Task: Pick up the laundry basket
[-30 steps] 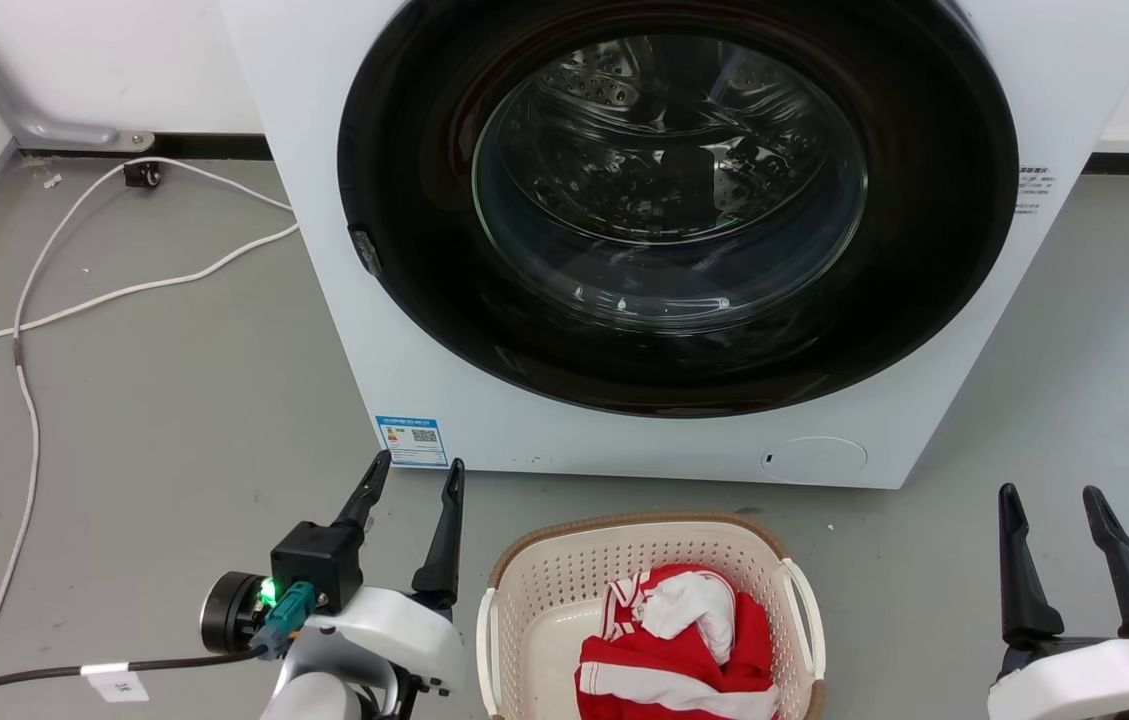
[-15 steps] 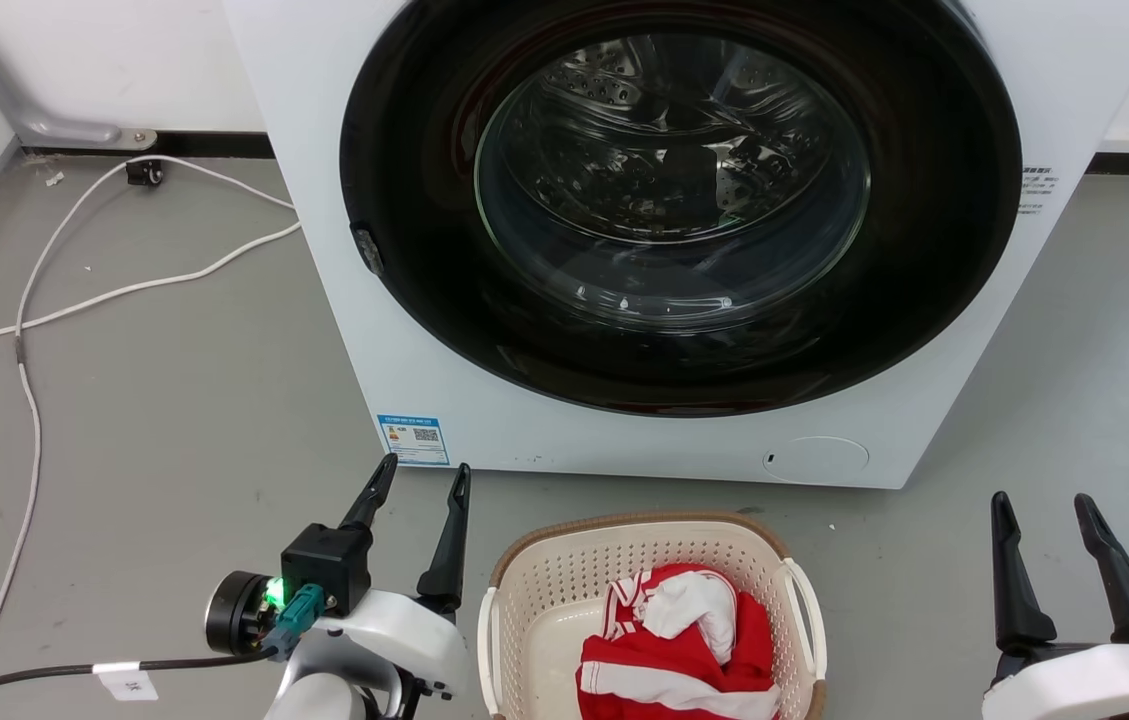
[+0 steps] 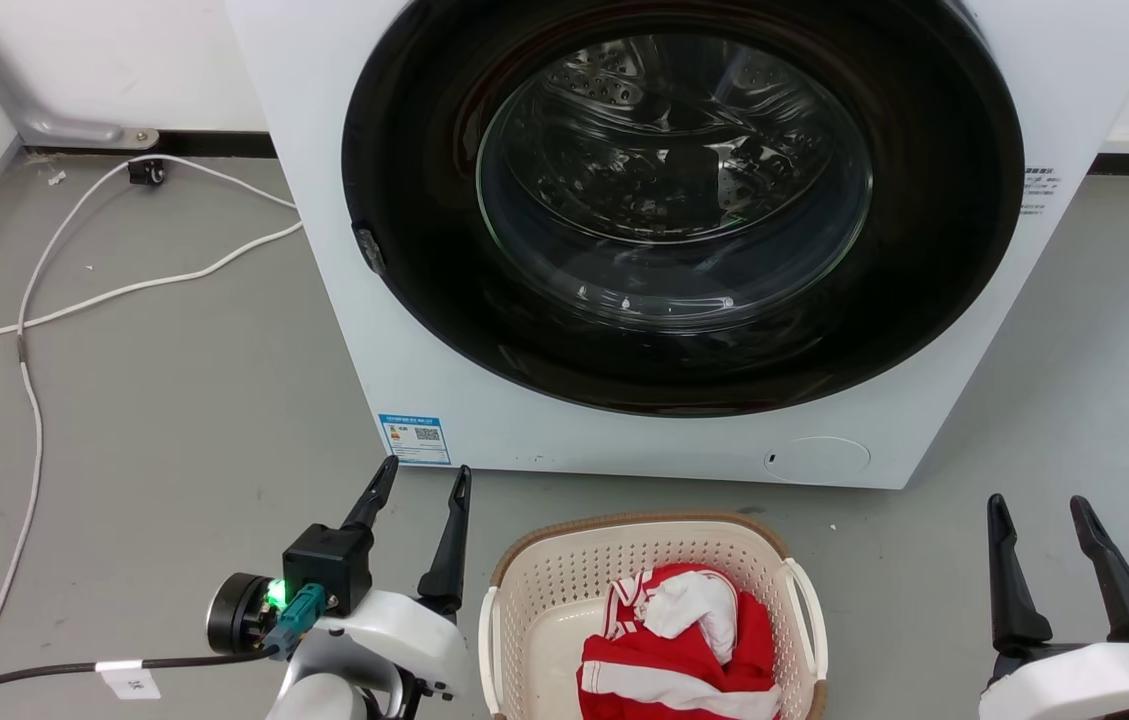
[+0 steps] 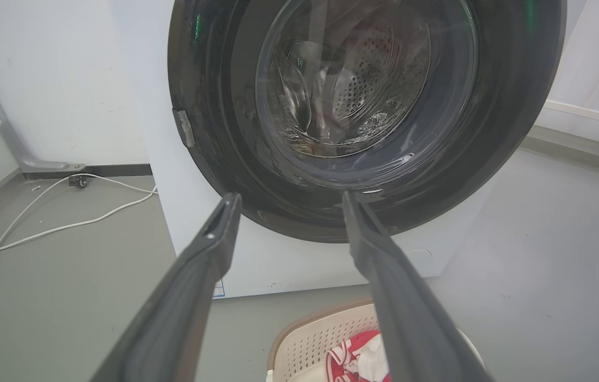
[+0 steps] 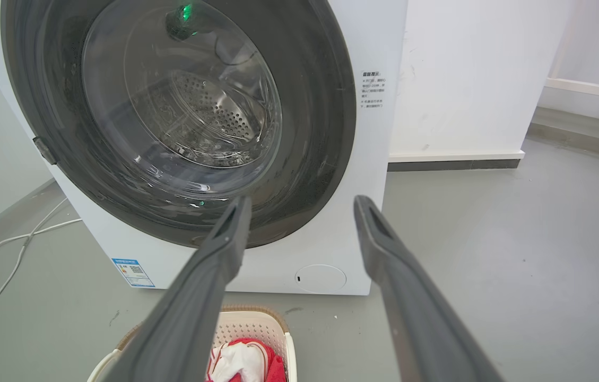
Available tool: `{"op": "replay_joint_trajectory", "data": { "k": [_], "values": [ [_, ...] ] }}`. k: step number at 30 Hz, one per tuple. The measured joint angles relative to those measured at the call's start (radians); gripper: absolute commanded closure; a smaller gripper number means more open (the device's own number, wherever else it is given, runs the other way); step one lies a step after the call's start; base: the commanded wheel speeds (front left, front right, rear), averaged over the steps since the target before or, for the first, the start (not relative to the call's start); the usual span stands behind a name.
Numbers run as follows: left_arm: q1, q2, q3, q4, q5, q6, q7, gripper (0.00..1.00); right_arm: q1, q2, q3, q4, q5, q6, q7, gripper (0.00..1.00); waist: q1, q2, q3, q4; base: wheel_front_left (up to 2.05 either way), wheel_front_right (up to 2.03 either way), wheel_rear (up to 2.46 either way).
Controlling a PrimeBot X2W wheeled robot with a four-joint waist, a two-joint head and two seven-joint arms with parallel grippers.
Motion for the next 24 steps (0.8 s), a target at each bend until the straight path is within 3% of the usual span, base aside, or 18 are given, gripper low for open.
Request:
{"op": "replay_joint_trajectory", "data": {
  "k": [13, 24],
  "values": [
    [-0.029, 0.000, 0.006, 0.001, 0.007, 0.007, 0.000, 0.00, -0.029, 0.000, -0.008, 0.059, -0.002, 0.000, 0.015, 0.00, 0.0000, 0.0000, 0.053, -0.005, 0.00, 0.00, 0.00],
    [-0.146, 0.000, 0.016, 0.096, -0.007, -0.003, -0.001, 0.00, -0.178, -0.001, 0.009, 0.231, -0.004, 0.000, 0.019, 0.00, 0.0001, 0.0000, 0.242, -0.011, 0.00, 0.00, 0.00]
  ]
}}
